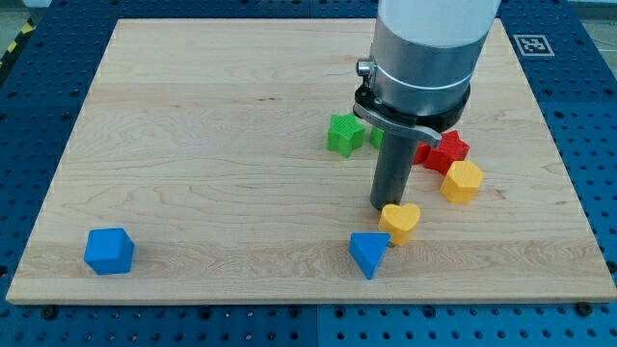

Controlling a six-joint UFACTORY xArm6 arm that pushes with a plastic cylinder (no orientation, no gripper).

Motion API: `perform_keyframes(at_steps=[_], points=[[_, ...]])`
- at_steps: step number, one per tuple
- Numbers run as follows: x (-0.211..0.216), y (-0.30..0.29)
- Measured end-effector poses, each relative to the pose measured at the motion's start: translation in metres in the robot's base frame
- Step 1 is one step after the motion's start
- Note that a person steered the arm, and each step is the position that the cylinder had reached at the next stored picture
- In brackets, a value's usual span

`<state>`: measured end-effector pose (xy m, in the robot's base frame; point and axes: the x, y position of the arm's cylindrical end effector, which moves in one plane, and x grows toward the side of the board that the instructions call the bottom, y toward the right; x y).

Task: Move the yellow heart right to the blue triangle

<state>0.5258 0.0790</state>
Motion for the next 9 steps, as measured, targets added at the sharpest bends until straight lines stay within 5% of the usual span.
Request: perform_keyframes(at_steps=[9], points=[[0.038,0.021]])
